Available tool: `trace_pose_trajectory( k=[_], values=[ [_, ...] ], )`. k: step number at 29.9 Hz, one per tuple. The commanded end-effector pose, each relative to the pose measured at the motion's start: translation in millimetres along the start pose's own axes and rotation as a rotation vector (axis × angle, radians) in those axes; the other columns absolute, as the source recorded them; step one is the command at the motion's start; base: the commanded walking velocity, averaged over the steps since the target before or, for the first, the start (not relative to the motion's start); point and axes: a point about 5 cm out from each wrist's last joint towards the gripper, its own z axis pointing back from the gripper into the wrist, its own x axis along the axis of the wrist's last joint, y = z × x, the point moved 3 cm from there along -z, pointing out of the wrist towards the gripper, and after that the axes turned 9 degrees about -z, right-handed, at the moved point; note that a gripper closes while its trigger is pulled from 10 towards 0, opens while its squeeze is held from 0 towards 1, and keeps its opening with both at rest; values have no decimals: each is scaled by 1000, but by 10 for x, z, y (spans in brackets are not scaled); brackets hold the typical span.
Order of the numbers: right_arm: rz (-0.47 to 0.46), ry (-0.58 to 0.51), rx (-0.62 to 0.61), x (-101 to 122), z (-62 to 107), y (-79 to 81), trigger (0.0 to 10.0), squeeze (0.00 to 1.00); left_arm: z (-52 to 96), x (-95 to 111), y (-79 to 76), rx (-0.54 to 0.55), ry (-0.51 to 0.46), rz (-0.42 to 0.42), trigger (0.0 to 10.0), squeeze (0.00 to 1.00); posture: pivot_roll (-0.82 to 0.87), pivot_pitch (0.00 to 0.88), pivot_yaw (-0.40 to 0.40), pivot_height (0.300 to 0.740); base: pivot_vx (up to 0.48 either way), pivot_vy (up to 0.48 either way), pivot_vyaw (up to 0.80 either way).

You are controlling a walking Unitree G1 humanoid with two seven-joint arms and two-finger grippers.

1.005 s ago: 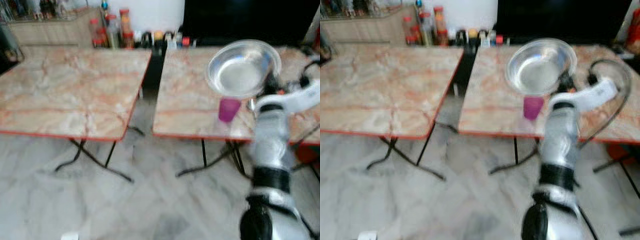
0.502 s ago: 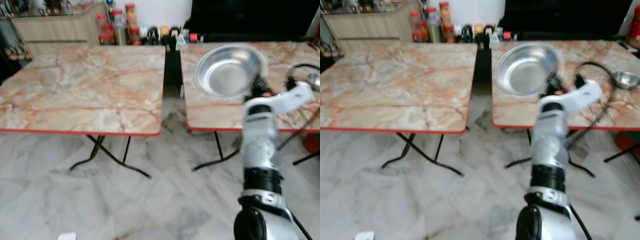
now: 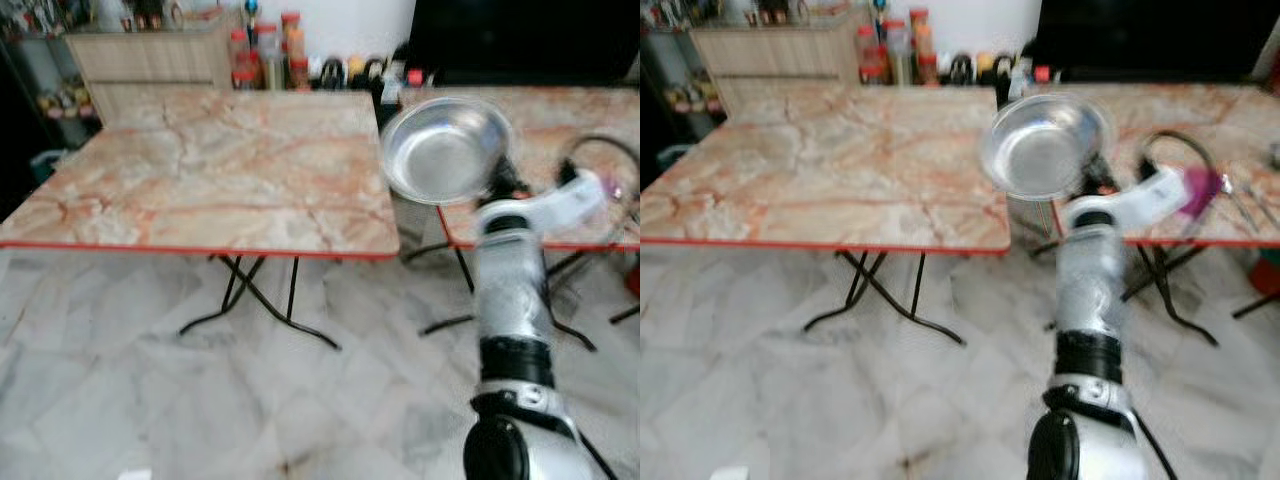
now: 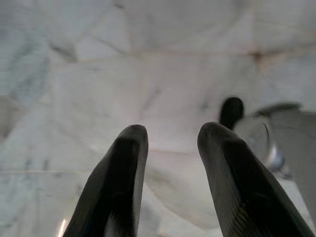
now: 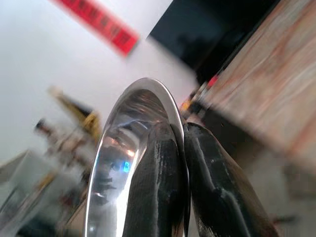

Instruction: Setting the table

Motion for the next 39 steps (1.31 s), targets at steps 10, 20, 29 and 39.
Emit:
trace_pose_trajectory(
  k=[10,20,29,39],
  values=[
    [-20,-31,-10,115,-29,-69,10000,0,5,-36,-30,0,9,-4,10000,0,37,0,13,732,0,480,0],
    [-36,-25,-18,102,-35,-110,10000,0,4,-29,-23,7,8,0,10000,0,43,0,10,732,0,480,0],
    [-41,-20,-15,81,-40,-113,10000,0,3,-21,-4,22,5,-1,10000,0,52,0,9,732,0,463,0],
    [-34,-4,-21,40,-33,-138,10000,0,5,-15,0,24,-5,10,10000,0,57,0,10,732,0,33,0]
  ],
)
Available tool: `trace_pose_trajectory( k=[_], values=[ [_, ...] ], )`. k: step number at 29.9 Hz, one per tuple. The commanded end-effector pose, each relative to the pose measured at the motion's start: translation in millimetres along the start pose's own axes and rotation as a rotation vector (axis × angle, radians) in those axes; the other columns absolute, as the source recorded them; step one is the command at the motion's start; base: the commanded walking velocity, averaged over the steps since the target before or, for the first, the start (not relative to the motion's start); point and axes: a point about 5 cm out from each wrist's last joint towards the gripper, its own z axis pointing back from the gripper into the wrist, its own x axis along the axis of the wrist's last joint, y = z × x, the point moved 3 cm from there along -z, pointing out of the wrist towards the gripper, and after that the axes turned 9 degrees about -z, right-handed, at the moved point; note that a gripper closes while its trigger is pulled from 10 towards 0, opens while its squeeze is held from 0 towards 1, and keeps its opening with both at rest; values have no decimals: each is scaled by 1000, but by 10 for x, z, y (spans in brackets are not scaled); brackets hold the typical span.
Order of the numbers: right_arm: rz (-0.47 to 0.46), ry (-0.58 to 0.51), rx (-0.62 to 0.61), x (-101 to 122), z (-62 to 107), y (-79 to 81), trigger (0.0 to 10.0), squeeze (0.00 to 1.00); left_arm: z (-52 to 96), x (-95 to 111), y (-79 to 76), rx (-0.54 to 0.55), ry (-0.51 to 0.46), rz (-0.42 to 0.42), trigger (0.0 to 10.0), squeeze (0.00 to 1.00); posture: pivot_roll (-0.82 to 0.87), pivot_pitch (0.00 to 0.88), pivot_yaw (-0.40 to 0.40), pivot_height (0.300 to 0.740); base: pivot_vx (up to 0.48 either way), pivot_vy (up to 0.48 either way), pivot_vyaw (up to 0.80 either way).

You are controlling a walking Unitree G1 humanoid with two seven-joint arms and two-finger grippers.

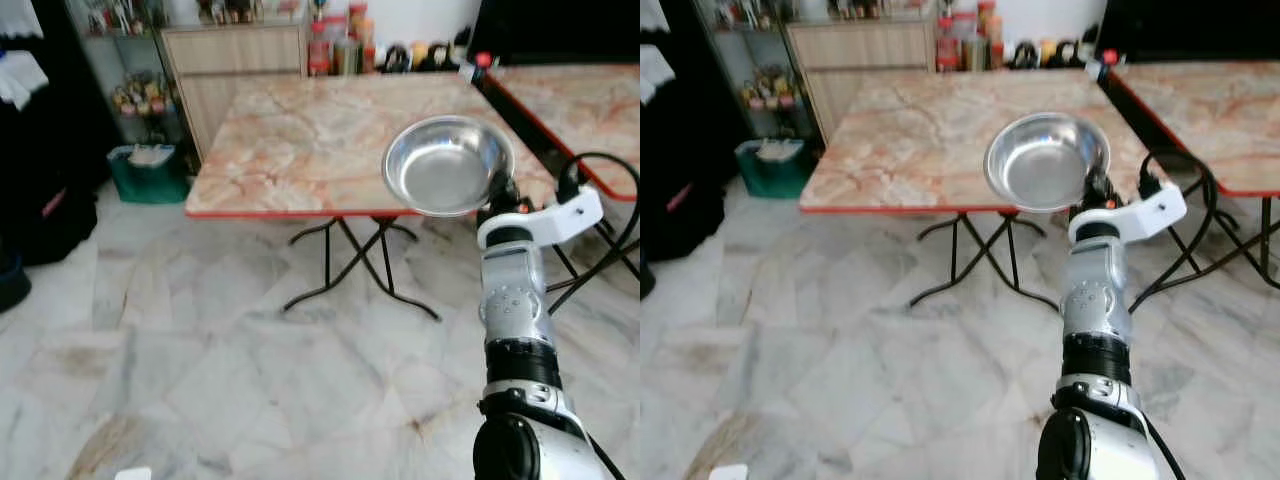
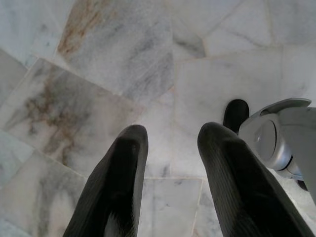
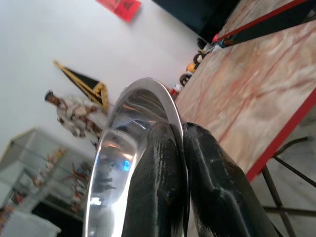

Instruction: Setting the table

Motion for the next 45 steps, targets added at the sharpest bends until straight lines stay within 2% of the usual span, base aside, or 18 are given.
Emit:
trace_pose_trajectory(
  k=[1,4,20,25,37,40,45],
  values=[
    [12,7,38,-20,-25,120,10000,0,5,-30,5,0,9,0,10000,0,57,0,10,732,0,0,0],
    [41,13,48,-32,-22,134,10000,0,6,-31,10,7,9,-4,10000,0,57,0,10,732,296,0,0],
    [59,27,57,-72,-21,155,10000,0,4,-39,5,0,20,-12,10000,0,62,0,10,732,428,0,84],
    [104,31,65,-67,-24,163,10000,0,4,-39,9,2,21,-13,10000,0,62,0,11,732,449,0,252],
    [113,51,63,-107,-1,143,10000,0,1,-27,11,-1,20,-13,10000,0,61,0,12,732,449,0,155],
    [206,52,69,-111,12,134,10000,0,0,-24,8,-2,22,-14,10000,0,57,0,11,732,450,0,267],
    [206,72,64,-138,39,116,10000,0,-2,-20,4,-2,23,-12,10000,0,56,0,9,732,449,0,275]
  ],
)
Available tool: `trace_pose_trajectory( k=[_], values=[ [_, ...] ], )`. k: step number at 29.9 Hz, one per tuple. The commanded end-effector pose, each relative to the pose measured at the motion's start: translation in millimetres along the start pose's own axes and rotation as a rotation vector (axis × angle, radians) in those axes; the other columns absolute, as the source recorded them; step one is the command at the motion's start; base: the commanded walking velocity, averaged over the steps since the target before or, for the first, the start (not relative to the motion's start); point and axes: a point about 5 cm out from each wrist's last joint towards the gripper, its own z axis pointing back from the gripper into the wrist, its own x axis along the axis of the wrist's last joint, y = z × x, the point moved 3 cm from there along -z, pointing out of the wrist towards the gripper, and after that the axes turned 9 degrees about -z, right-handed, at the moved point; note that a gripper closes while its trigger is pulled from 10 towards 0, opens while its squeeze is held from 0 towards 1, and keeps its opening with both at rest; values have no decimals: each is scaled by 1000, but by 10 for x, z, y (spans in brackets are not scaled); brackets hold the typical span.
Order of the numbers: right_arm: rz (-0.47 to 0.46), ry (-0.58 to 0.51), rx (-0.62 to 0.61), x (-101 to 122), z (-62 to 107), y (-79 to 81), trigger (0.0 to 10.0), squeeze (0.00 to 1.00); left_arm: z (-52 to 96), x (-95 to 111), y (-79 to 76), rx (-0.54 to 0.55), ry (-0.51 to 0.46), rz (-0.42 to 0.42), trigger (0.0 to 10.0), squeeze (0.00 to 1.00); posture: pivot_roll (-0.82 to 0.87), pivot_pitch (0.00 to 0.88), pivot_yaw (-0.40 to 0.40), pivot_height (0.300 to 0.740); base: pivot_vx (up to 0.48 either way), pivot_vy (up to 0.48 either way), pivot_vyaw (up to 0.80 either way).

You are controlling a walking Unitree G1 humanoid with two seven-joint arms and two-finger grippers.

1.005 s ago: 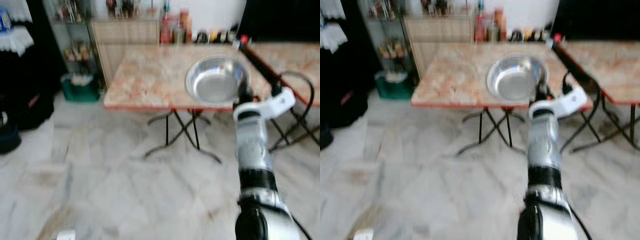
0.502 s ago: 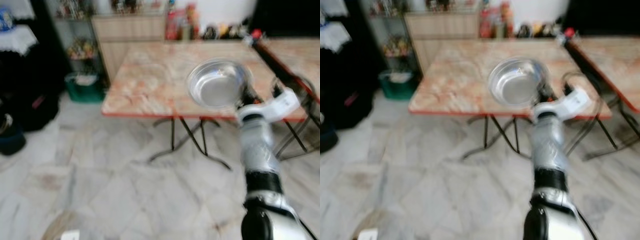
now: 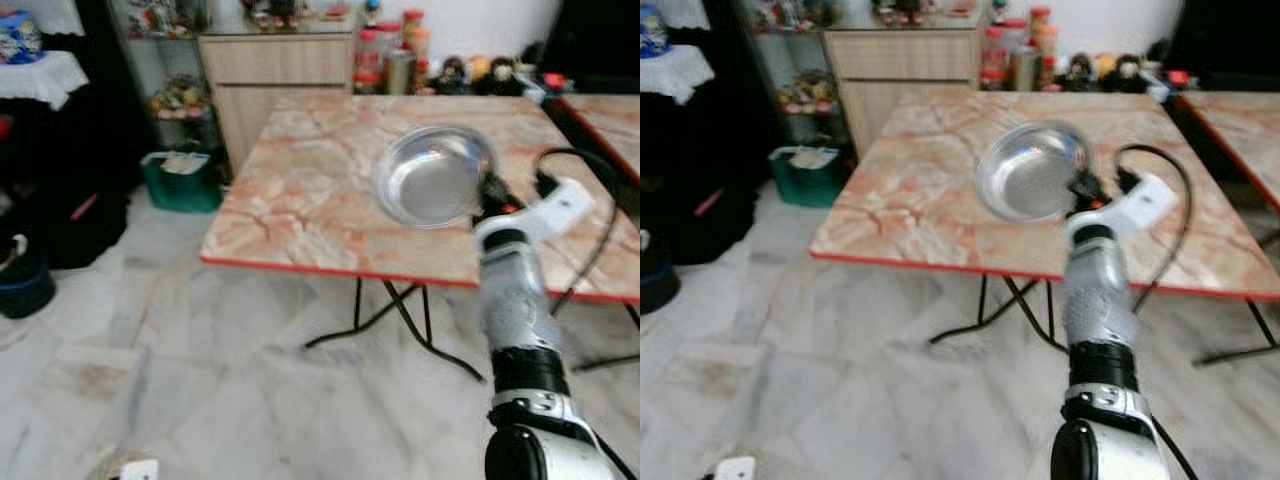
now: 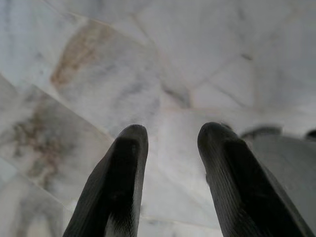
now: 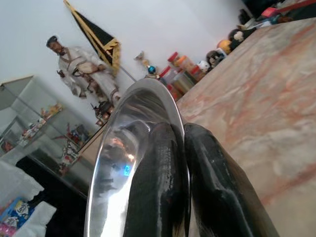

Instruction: Setting the table

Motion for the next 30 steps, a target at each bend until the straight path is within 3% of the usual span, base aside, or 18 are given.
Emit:
trace_pose_trajectory(
  k=[1,11,17,30],
  values=[
    [-7,15,51,-51,-6,177,10000,0,3,-8,109,22,9,-14,10000,0,56,0,9,732,450,0,0],
    [14,49,1,-67,106,22,10000,0,0,3,104,18,9,-13,10000,0,45,0,7,732,446,0,0],
    [60,87,-9,-44,334,-50,10000,0,1,1,104,13,8,-9,10000,0,35,0,9,732,0,0,0],
    [19,106,-185,-12,486,-403,10000,0,-1,11,100,3,5,-19,10000,0,30,0,12,732,0,0,0]
  ],
)
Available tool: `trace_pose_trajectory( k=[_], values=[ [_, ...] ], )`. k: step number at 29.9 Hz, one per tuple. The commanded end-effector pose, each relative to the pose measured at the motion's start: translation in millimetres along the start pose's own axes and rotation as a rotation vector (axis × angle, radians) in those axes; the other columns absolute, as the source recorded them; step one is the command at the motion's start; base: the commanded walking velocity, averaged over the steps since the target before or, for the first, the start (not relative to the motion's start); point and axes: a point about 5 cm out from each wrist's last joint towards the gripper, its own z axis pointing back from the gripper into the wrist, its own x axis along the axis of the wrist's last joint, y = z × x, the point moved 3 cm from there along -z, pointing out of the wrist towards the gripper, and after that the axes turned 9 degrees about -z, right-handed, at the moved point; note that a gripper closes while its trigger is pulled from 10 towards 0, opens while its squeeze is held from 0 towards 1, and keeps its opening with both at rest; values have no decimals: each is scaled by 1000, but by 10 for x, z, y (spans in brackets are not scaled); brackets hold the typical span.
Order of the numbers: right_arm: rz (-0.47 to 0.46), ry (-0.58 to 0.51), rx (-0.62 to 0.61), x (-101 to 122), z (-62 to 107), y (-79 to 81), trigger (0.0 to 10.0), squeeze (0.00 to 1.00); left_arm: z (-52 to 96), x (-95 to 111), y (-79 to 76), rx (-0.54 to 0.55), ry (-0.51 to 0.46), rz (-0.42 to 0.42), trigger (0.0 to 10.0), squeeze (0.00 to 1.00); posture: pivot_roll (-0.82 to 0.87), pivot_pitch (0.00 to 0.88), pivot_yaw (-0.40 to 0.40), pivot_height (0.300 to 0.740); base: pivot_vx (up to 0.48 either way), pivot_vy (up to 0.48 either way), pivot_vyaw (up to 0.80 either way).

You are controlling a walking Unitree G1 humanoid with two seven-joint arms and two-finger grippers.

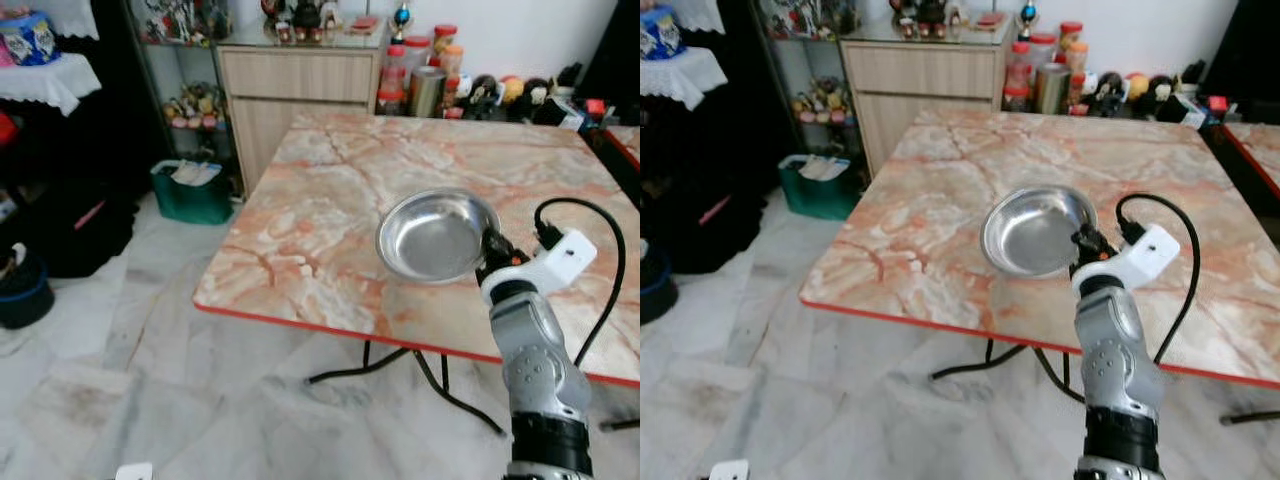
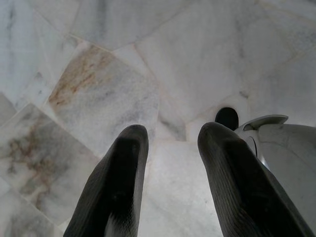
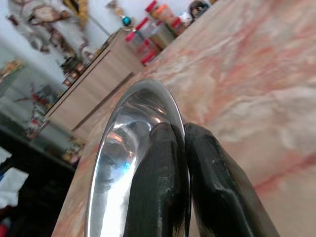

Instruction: Setting the table

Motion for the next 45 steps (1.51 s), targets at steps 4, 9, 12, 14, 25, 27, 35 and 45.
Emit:
trace_pose_trajectory(
  k=[4,9,12,14,25,27,35,45],
  values=[
    [-26,-12,-32,71,-20,-40,10000,0,3,-24,-3,-9,10,-14,10000,0,32,0,12,732,0,0,0],
    [-34,31,-85,-12,-21,-283,10000,0,4,-29,-5,-11,12,-14,10000,0,29,0,13,732,0,0,0],
    [-23,38,-102,-24,-12,-326,10000,0,4,-33,-4,-13,13,-13,10000,0,31,0,13,732,0,0,0],
    [-27,45,-94,-33,-1,-313,10000,0,4,-34,-3,-12,14,-13,10000,0,31,0,13,732,0,0,0],
    [-73,85,-91,-121,127,-381,10000,0,5,-38,-3,-17,16,-19,10000,0,21,0,12,732,0,0,0],
    [-71,73,-109,-101,148,-417,10000,0,5,-36,-3,-16,15,-18,10000,0,22,0,11,732,0,0,0],
    [-82,65,-171,-88,163,-561,10000,0,4,-35,-3,-21,16,-22,10000,0,15,0,15,732,0,0,0],
    [-87,65,-163,-82,143,-533,10000,1000,5,-38,3,-23,17,-25,10000,0,17,0,17,732,0,0,0]
  ],
)
